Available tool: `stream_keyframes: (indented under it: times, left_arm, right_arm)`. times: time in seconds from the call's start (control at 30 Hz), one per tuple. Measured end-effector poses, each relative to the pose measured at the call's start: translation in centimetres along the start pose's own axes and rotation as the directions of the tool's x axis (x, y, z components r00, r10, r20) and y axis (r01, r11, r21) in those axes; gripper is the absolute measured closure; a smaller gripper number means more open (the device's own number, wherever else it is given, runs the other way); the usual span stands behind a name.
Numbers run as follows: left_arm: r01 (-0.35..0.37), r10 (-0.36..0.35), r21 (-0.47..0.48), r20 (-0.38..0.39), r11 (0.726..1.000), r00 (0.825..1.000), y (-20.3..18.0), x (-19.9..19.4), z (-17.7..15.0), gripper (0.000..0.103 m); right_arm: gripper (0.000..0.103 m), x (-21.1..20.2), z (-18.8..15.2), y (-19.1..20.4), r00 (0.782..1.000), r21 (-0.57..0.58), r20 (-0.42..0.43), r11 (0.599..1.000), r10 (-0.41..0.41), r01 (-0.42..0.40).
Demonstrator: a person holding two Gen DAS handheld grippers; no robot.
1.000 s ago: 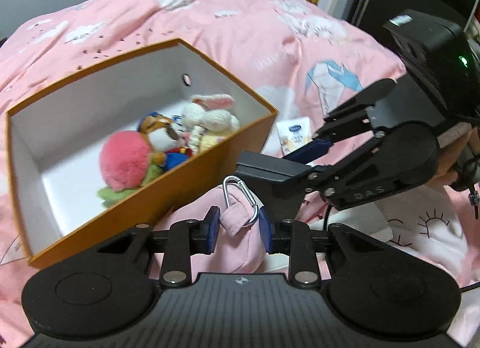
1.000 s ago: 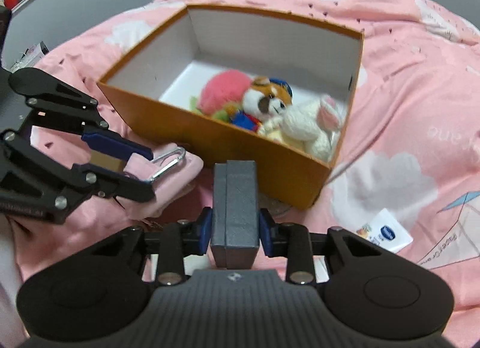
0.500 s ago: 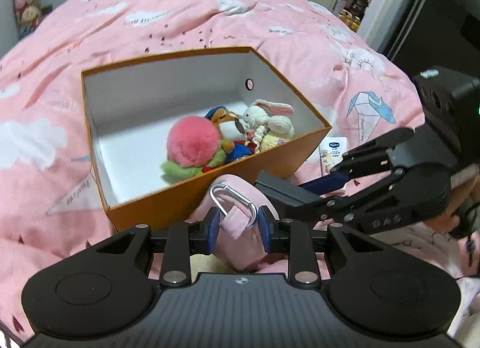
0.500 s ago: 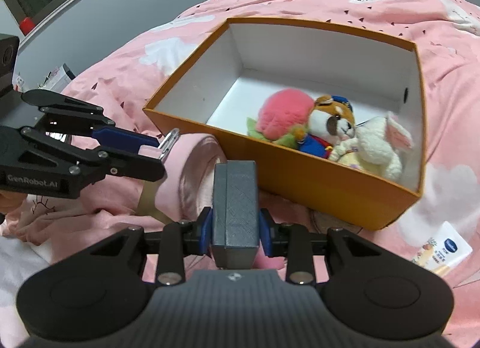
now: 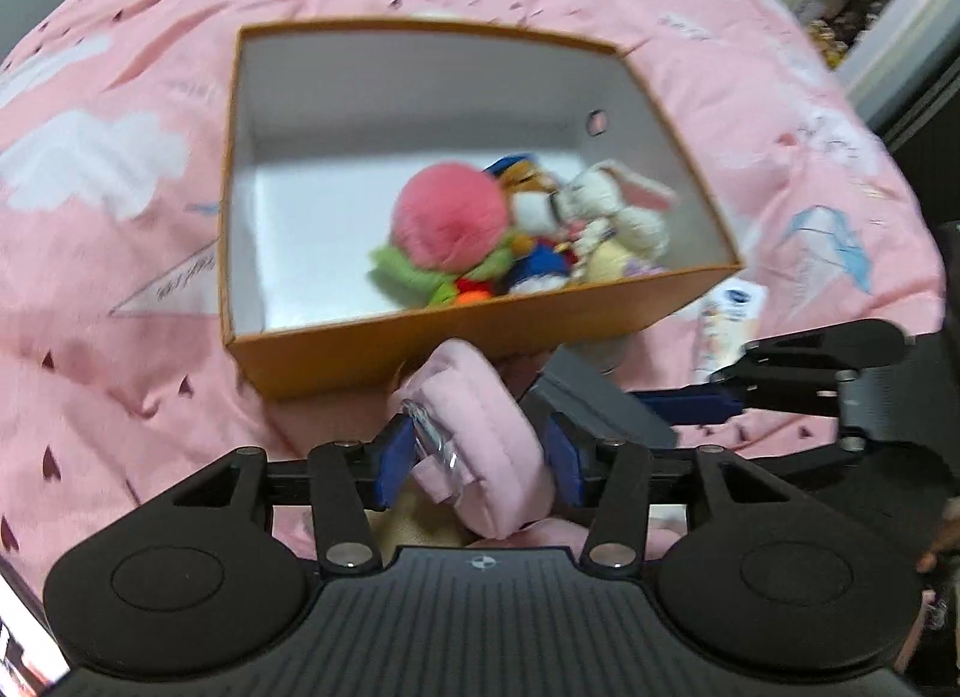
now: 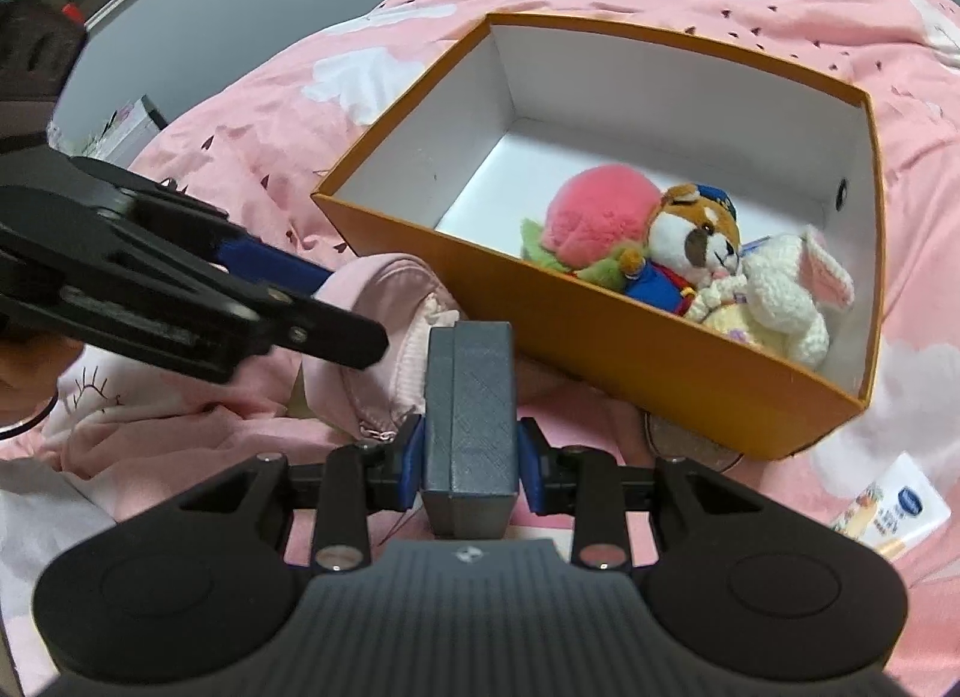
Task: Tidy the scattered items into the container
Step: 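Carry the pouch with left tool while right tool carries the gray block over the box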
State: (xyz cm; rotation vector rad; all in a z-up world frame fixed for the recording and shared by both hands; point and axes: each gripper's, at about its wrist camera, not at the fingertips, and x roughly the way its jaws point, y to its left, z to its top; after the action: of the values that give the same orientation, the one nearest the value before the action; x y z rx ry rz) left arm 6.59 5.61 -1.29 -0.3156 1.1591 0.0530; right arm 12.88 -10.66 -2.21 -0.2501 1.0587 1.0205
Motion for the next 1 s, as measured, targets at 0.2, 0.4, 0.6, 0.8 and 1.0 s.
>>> stream_keyframes:
  times: [0.2, 0.4, 0.6, 0.8, 1.0]
  left_arm:
    - [0.02, -0.019, -0.027, 0.034, 0.999, 0.999, 0.7, -0.1, -0.6, 0.061]
    - [0.058, -0.06, 0.029, 0.06, 0.998, 0.996, 0.3, -1.7, -0.6, 0.067]
    - [0.107, -0.111, 0.042, 0.119, 0.993, 0.987, 0.8, -5.4, -0.2, 0.069]
    - [0.125, -0.139, 0.076, 0.224, 0.989, 0.965, 1.2, -10.2, 1.6, 0.07]
    - [0.061, -0.089, 0.093, 0.336, 0.994, 0.938, 1.7, -12.0, 4.9, 0.07]
  right_arm:
    - [0.068, 0.4, -0.9, -0.3, 1.0, 0.032, 0.03, 0.999, 0.001, -0.002]
    - [0.068, -2.2, -1.4, -0.8, 0.995, 0.1, 0.096, 0.995, 0.005, -0.015]
    - [0.068, -5.4, -0.9, -0.5, 0.982, 0.14, 0.188, 0.989, 0.018, -0.045]
    - [0.068, -8.2, 1.7, 0.1, 0.951, 0.126, 0.308, 0.99, 0.019, -0.06]
    - [0.068, -7.6, 5.4, -1.0, 0.927, 0.207, 0.375, 0.974, 0.006, -0.09]
